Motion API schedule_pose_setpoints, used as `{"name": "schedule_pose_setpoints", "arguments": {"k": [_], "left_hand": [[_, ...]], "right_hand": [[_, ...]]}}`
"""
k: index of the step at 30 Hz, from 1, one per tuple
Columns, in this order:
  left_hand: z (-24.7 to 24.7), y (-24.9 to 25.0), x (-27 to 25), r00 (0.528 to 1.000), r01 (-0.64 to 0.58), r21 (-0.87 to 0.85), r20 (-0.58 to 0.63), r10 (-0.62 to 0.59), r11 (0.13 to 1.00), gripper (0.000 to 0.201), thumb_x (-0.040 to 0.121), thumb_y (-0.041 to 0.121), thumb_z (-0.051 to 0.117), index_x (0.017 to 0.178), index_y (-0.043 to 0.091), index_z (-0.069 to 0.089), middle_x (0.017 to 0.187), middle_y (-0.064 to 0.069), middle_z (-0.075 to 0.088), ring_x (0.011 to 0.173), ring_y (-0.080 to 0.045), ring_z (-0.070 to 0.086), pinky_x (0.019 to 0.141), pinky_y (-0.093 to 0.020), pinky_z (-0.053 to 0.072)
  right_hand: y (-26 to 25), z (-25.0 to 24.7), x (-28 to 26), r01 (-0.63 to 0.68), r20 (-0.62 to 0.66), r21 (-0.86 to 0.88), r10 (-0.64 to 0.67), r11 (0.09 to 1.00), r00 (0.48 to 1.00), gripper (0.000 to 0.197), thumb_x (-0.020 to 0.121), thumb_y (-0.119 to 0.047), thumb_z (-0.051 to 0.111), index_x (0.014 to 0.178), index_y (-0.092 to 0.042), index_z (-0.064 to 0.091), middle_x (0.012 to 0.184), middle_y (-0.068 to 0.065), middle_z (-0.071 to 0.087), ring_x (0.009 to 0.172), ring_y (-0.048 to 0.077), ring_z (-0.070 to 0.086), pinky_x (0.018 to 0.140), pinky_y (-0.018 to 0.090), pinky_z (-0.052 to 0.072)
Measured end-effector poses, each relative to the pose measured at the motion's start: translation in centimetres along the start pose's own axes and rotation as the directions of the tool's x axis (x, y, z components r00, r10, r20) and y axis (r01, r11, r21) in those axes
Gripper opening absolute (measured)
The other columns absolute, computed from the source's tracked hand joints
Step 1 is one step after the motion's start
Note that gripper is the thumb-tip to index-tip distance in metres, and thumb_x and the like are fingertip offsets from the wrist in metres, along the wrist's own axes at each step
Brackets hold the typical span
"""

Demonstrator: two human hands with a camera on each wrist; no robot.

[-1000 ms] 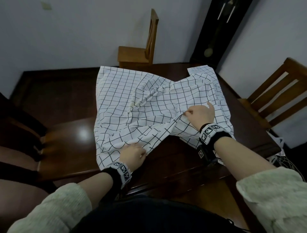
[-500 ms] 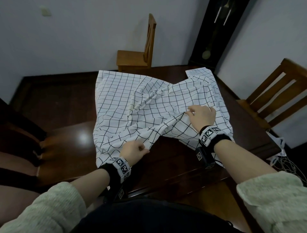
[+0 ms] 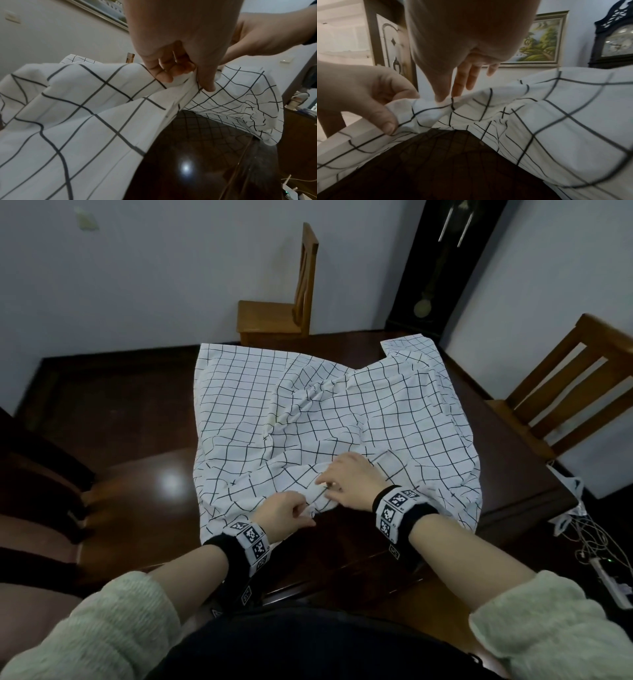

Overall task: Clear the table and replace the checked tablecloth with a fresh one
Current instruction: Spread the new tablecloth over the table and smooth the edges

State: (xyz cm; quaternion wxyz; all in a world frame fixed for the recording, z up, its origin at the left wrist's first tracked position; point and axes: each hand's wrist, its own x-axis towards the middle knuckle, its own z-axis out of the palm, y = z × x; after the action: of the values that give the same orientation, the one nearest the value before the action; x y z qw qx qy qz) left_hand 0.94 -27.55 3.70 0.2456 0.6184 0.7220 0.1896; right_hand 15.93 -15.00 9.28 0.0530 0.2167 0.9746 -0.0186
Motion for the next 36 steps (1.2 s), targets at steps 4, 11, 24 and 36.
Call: {"name": "schedule_pose_setpoints", "arguments": {"k": [4,11,24,36], "left_hand": [[0.1,-0.8,-0.6,1.000,0.001,0.010,-0.007,-0.001,1.000,0.050,0.077,0.038,0.074,0.060,0.022,0.030,0.061,0.007,0.038,0.056,-0.008,0.033,0.054,-0.025,0.029],[-0.5,-2.2,-1.2,0.997,-0.058,0.013,-0.040,0.058,0.998,0.049,0.081,0.039,0.070,0.060,0.025,0.028,0.062,0.008,0.036,0.055,-0.008,0.032,0.051,-0.023,0.025],[0.0,-4.8,-3.2,0.968,0.201,0.290,0.086,-0.235,0.936,0.030,0.093,0.045,0.044,0.071,0.025,0.047,0.077,0.007,0.055,0.078,-0.017,0.057,0.064,-0.024,0.042],[-1.7,-6.0,-2.6,0.880,0.340,0.477,0.142,-0.453,0.811,0.034,0.083,0.057,0.050,0.091,0.024,0.052,0.087,0.004,0.060,0.078,-0.017,0.058,0.063,-0.026,0.045]], "right_hand": [[-1.7,0.8,0.0,0.041,0.192,-0.079,-0.026,0.996,0.981,0.027,0.093,-0.045,0.050,0.111,-0.035,0.068,0.108,-0.007,0.063,0.114,0.018,0.046,0.102,0.037,0.029],[-4.2,2.1,-0.5,0.030,0.231,0.183,-0.073,0.983,0.970,0.035,0.086,-0.040,0.056,0.120,-0.032,0.057,0.108,-0.007,0.066,0.101,0.018,0.059,0.083,0.034,0.041],[-2.0,1.8,-0.4,-0.177,0.124,-0.048,0.182,0.983,0.975,0.031,0.097,-0.028,0.039,0.092,-0.019,0.068,0.086,-0.002,0.069,0.083,0.021,0.062,0.082,0.030,0.041],[4.5,-0.6,-2.9,-0.494,0.132,-0.214,0.526,0.843,0.840,0.029,0.095,-0.037,0.037,0.102,-0.020,0.059,0.100,-0.002,0.067,0.095,0.020,0.061,0.092,0.036,0.031]]}}
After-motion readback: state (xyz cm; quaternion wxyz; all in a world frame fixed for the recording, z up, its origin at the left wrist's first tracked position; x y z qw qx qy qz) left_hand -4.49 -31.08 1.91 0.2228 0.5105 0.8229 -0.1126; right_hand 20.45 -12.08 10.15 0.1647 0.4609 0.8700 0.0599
